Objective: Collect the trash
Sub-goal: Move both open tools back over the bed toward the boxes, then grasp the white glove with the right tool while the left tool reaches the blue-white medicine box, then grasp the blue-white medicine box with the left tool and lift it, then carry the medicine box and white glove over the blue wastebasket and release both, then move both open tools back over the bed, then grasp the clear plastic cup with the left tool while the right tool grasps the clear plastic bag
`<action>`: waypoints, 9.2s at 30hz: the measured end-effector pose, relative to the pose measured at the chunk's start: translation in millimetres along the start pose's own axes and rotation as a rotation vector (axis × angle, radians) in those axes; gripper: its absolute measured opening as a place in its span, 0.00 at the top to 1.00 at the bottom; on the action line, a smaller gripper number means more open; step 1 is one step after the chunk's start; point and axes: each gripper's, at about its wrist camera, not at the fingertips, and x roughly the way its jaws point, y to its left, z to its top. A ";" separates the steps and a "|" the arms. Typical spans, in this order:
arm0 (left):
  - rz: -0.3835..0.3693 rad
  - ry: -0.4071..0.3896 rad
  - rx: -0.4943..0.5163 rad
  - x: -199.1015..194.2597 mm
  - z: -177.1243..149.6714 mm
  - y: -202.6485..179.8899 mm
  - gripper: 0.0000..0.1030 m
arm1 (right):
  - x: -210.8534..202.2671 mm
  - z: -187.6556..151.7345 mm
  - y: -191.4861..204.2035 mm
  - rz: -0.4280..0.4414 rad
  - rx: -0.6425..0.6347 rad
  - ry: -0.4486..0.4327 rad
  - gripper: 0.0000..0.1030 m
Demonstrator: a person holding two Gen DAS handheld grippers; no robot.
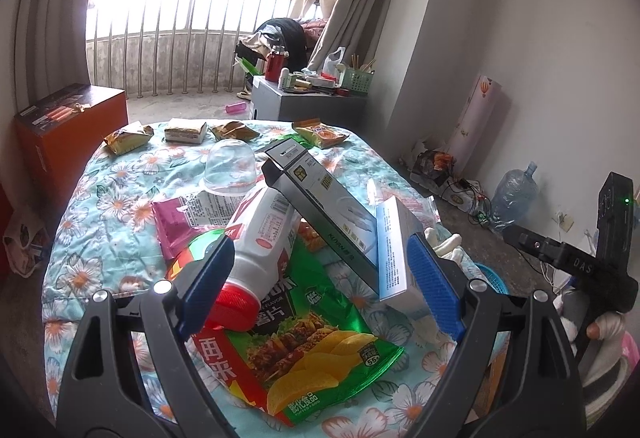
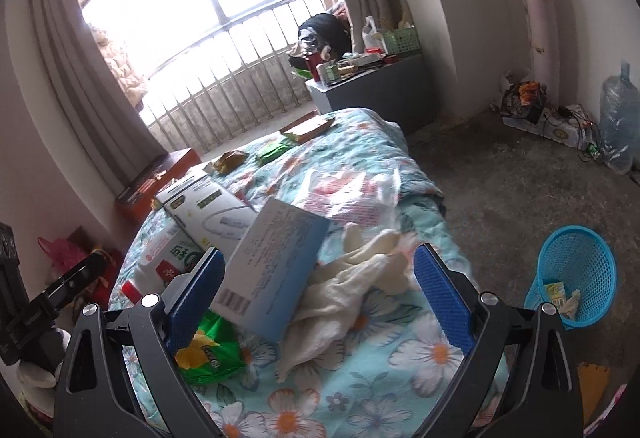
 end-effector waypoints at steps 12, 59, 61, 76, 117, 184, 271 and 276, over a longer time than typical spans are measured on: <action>-0.074 0.005 0.022 0.6 -15.5 -6.7 0.19 | 24.7 -3.5 -25.1 0.165 0.173 0.108 0.10; 0.044 0.294 0.391 136.1 -29.2 -123.5 0.19 | 107.8 -29.8 -80.3 0.274 0.448 0.302 0.71; 0.066 0.295 0.408 136.9 -30.1 -126.6 0.19 | 107.4 -30.4 -81.8 0.282 0.452 0.302 0.71; 0.067 0.329 0.395 136.3 -26.6 -126.4 0.39 | 95.9 -36.2 -94.9 0.336 0.496 0.293 0.91; 0.142 0.417 0.323 138.9 -45.7 -139.3 0.18 | 26.5 -57.9 -113.8 0.349 0.445 0.261 0.95; -0.471 0.692 0.500 369.1 -91.3 -500.1 0.19 | -1.3 -11.6 -453.8 -0.296 0.810 -0.041 0.66; -0.117 0.327 -0.024 200.2 92.2 144.6 0.19 | 191.7 50.9 -90.9 0.275 0.505 0.504 0.56; -0.142 0.339 -0.043 212.2 89.8 147.4 0.19 | 196.9 46.3 -91.9 0.299 0.535 0.516 0.60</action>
